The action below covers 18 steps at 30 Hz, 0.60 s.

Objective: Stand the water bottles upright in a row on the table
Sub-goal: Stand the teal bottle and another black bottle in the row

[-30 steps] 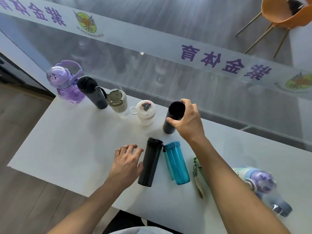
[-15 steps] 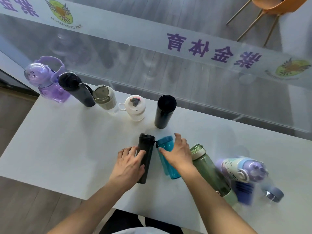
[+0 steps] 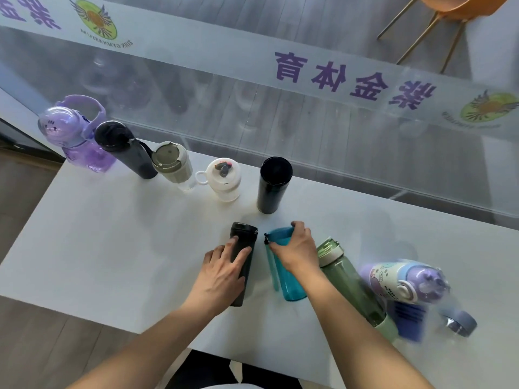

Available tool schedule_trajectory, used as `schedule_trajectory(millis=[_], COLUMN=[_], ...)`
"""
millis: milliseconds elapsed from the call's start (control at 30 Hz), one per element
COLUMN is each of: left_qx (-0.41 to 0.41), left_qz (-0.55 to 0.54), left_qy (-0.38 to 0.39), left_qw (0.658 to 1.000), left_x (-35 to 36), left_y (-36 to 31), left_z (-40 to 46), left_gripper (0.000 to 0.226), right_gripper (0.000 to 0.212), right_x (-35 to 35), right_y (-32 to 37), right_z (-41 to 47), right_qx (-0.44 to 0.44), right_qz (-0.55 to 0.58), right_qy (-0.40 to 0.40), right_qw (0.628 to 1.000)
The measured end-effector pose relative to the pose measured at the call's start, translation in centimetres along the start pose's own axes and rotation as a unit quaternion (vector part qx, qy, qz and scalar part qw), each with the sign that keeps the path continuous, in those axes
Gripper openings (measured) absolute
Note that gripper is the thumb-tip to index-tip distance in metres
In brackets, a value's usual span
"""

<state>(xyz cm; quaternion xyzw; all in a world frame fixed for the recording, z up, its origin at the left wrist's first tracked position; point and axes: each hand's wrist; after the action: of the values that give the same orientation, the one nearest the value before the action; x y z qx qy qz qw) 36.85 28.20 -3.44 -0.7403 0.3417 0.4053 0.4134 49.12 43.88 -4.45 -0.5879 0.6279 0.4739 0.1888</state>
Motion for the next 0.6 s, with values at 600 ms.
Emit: schedule_trajectory(millis=[600], left_qx=[-0.097], left_qz=[-0.115], left_qy=[0.071], left_qw=[0.986], left_x=[-0.7], left_y=[0.0], left_z=[7.4], left_gripper=[0.074], right_gripper=[0.074], right_x=[-9.0], right_y=[-1.3], right_z=[2.5], right_qx=[-0.054], right_qz=[0.091], right_qy=[-0.168], right_qw=[0.98])
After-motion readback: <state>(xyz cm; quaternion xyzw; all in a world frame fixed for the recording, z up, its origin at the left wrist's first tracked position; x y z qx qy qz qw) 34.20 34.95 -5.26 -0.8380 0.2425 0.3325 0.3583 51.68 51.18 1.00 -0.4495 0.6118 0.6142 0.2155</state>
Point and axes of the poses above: each hand's wrist, its own z-axis towards the middle knuckle, its own x-axis out of the palm, y = z × x, and after that the axes turned 8 degrees about -z, right-handed
